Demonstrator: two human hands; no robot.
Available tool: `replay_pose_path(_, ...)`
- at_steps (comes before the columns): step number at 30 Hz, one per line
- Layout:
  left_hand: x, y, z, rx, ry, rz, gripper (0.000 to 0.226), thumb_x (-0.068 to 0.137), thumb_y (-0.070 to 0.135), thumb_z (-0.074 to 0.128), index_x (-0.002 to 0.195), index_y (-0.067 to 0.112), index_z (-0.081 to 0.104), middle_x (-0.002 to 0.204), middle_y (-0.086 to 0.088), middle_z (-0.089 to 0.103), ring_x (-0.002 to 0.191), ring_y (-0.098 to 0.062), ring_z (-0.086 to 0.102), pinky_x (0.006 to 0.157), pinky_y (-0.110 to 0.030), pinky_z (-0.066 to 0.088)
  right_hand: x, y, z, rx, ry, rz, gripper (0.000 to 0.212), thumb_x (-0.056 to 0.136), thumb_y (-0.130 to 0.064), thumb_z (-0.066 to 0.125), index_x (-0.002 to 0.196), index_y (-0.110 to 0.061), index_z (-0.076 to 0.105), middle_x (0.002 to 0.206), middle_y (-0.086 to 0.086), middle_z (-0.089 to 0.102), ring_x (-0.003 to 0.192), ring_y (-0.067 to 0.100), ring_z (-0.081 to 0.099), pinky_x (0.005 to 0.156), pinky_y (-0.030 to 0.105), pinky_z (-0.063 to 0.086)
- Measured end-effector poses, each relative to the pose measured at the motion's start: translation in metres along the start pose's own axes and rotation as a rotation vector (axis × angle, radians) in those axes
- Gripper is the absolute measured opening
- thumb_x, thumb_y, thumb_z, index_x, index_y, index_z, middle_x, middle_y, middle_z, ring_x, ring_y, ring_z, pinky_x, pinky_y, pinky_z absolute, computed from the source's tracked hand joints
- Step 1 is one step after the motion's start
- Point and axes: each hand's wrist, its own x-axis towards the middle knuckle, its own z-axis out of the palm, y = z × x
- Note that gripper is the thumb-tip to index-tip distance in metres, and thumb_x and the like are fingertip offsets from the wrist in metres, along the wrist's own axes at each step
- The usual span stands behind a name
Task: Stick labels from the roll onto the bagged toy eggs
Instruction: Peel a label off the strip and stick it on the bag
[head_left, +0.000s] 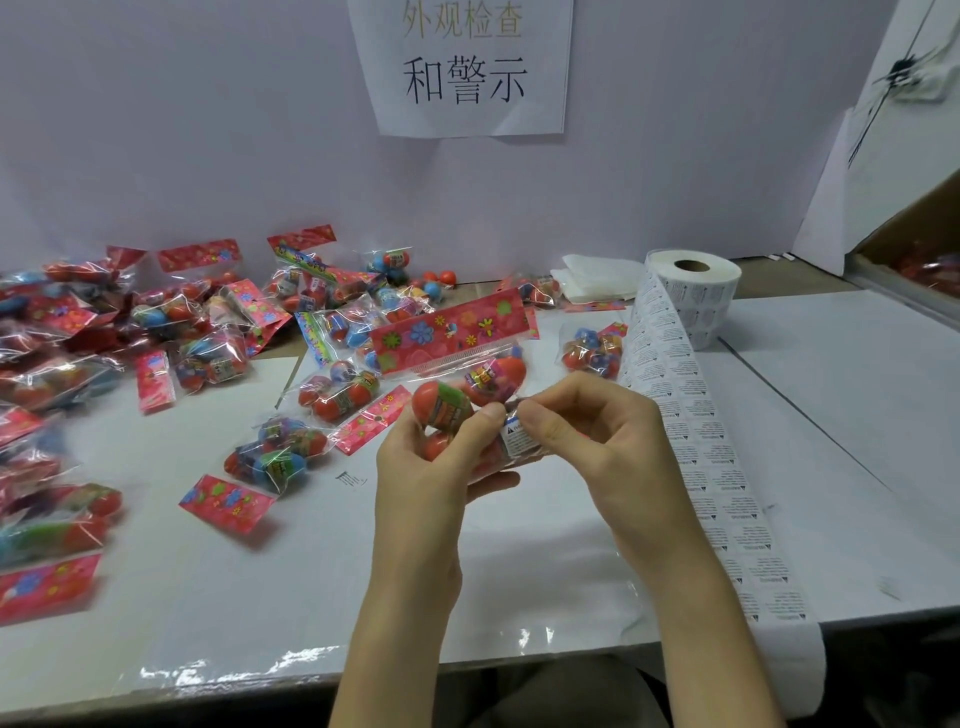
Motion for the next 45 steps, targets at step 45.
replay_pose_path(45, 0.01, -0.009, -0.007, 0.036, -0.028, 0.003, 0.046, 0.072, 0.038, 0.078, 0.113, 0.019, 0.07, 0.101, -0.004, 0.078, 0.093, -0.023, 0.076, 0.077, -0.03, 0.059, 0.001, 0.001, -0.012, 0.107, -0.105, 0.131, 0.02, 0.089, -0.017, 0.074, 0.108, -0.016, 0.075, 0.098, 0.003, 0.077, 0.093, 0.021, 0.075, 0.081, 0.028, 0.061)
